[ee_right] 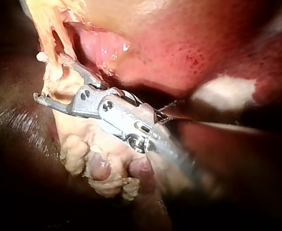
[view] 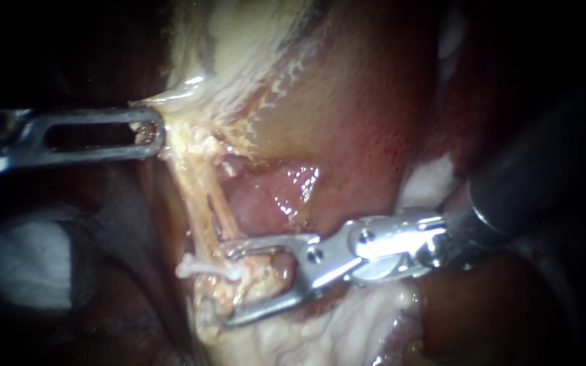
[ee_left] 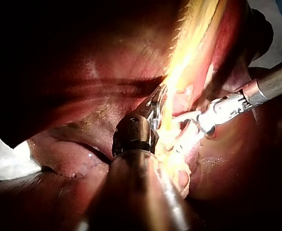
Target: Going back first clip left tube
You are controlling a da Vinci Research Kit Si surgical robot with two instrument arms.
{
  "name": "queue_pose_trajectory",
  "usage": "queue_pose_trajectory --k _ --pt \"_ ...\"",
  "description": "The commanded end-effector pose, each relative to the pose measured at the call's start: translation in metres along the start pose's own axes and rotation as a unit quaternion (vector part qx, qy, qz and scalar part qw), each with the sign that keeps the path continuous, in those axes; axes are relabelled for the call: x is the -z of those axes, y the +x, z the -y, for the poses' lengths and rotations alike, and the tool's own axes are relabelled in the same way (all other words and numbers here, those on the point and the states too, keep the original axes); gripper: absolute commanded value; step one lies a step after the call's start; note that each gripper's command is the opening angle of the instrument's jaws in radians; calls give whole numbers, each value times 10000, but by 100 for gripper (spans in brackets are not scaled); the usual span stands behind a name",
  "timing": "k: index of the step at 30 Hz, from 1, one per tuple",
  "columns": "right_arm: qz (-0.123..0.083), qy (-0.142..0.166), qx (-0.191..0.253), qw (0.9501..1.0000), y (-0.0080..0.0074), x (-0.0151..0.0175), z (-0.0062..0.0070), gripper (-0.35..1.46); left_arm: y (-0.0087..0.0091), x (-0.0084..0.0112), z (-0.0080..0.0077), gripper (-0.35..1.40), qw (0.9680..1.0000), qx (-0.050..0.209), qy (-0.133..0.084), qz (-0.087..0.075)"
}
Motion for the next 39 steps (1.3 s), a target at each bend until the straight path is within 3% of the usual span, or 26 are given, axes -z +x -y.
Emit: queue_pose_trajectory --k 1,11,17,31,39 --pt "2 11 87 10000 3 10 0 60 0 0 0 -35 10000 -2 6 -3" --pt "41 -15 551 9985 36 91 10 60 1 -2 -1 -35 10000 -5 5 2" --pt "51 -19 668 9978 54 122 14 60 1 -3 0 -35 10000 -4 4 3" --pt "-109 -8 857 9963 72 162 15 58 2 -4 1 -35 10000 -3 0 8" --pt "-51 -182 939 9954 77 170 14 59 7 -10 1 -35 10000 -7 -15 34"
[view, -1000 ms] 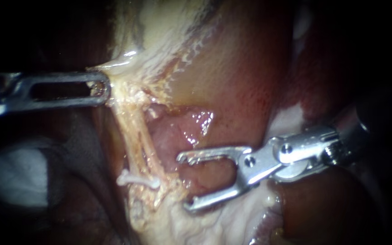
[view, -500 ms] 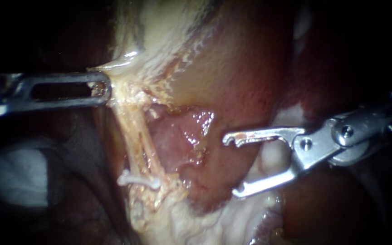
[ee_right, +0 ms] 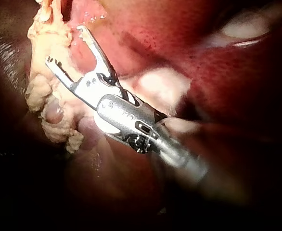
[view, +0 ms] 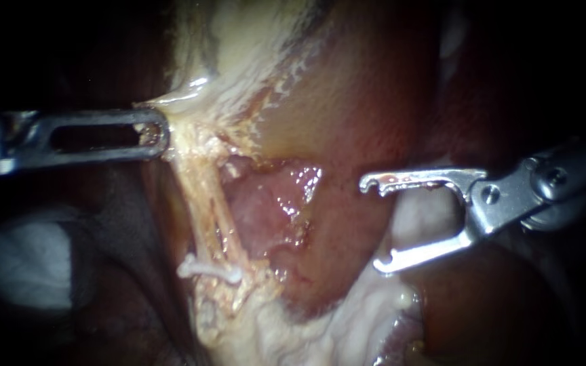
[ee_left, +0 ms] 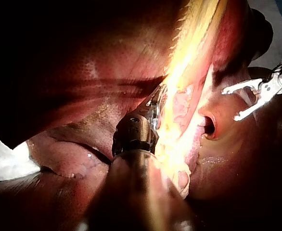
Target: Going back first clip left tube
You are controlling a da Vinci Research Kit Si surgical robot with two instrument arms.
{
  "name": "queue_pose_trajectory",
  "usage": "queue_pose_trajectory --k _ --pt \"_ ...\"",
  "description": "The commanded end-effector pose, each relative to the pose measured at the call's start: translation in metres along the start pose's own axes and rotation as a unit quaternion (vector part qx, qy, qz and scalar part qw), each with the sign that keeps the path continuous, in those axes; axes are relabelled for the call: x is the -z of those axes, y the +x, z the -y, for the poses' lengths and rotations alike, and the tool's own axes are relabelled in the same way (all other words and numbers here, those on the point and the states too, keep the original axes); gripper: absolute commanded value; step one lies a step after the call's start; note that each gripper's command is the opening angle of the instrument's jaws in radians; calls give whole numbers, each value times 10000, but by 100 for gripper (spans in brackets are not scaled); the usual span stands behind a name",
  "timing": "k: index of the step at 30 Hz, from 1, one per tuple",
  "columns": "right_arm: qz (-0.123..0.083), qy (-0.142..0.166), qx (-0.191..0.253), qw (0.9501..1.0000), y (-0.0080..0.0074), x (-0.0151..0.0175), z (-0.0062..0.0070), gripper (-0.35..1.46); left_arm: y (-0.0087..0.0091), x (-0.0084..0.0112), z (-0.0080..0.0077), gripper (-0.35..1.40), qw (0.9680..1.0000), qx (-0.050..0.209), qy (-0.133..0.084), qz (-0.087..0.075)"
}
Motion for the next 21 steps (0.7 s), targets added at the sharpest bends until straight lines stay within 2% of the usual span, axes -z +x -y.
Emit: queue_pose_trajectory --k 1,10,14,21 --pt "0 -9 0 10000 0 0 0 59 3 -3 0 -35 10000 0 16 7" --pt "11 -25 -6 10000 -1 3 1 60 29 -42 -1 -35 9998 -60 104 -157" --pt "12 -26 -6 10000 -1 4 1 60 30 -56 1 -35 9997 -62 144 -198" --pt "14 -28 -6 10000 0 4 2 60 32 -69 10 -35 9996 -49 180 -222"
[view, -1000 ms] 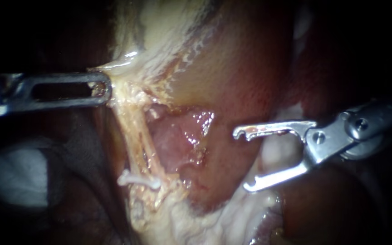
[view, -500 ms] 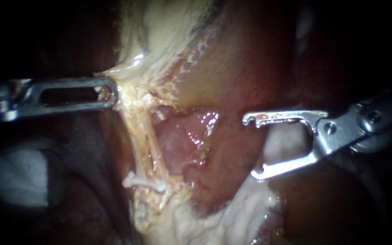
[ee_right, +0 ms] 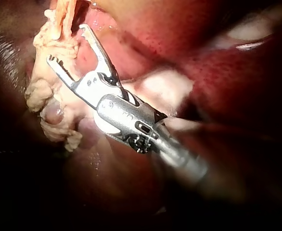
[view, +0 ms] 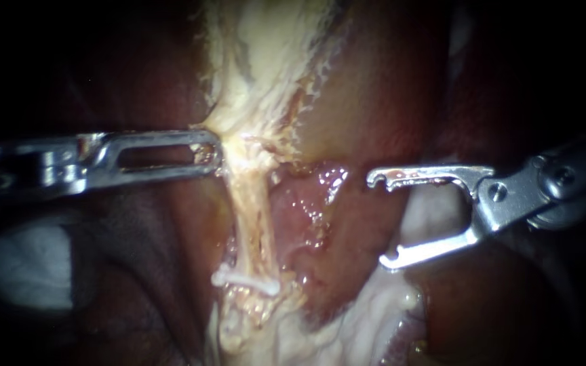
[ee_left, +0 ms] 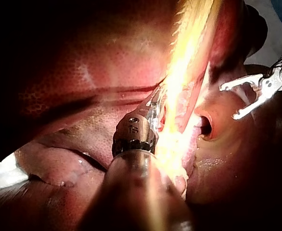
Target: Going back first clip left tube
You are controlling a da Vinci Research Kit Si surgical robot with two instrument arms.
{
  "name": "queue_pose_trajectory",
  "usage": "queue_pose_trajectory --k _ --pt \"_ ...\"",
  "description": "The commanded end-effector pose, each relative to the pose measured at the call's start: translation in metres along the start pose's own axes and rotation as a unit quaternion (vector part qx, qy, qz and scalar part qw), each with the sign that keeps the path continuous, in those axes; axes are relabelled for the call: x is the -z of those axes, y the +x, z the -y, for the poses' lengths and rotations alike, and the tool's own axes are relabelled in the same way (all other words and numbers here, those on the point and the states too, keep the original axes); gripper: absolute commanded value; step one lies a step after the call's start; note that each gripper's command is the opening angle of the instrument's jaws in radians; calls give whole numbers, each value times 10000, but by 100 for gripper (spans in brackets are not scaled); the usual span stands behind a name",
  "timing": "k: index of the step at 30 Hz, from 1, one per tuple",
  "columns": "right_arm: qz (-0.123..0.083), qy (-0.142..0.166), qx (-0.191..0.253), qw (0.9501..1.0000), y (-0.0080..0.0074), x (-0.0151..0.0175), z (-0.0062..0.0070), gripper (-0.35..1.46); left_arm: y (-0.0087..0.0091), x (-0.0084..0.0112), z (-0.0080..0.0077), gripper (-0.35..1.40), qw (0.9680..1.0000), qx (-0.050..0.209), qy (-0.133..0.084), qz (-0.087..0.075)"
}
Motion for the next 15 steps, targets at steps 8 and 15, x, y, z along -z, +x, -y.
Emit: queue_pose_trajectory --k 8,15 --pt "0 0 0 10000 1 0 1 60 0 -18 9 -35 10000 -19 39 -22" --pt "0 0 0 10000 1 1 1 60 1 -27 14 -35 10000 -51 61 -32"
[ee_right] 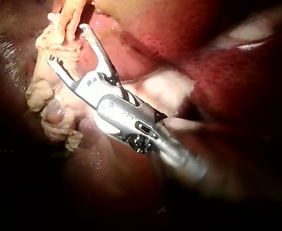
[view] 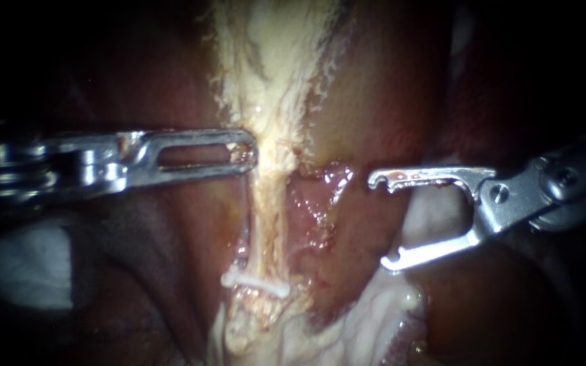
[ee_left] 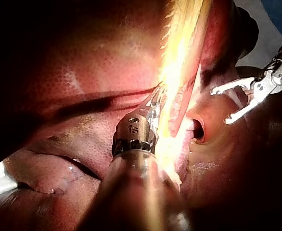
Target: Going back first clip left tube
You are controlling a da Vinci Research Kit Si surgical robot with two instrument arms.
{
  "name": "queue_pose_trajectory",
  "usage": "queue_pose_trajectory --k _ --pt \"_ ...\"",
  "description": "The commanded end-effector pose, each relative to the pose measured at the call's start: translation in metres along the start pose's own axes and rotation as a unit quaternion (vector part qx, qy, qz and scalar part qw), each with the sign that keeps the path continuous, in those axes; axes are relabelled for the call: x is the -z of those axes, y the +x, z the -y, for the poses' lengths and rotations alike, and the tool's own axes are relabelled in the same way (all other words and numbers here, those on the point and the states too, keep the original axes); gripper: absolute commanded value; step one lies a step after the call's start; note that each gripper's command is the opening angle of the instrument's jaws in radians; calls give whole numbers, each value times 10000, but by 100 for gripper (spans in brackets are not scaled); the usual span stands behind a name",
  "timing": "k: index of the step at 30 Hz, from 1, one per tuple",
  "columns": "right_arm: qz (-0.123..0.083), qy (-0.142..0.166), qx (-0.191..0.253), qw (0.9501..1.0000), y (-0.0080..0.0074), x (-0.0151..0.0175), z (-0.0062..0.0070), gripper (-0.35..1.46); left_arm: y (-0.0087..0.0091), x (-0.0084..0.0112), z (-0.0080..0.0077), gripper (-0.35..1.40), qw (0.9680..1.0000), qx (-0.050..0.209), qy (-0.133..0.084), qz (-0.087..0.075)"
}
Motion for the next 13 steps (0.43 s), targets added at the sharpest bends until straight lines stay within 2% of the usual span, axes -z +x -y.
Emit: queue_pose_trajectory --k 1,13 --pt "1 -2 -1 10000 0 0 0 60 0 0 0 -35 10000 -3 -1 -2" --pt "2 -4 -1 10000 0 0 0 60 0 1 -3 -35 10000 -11 -1 -21"
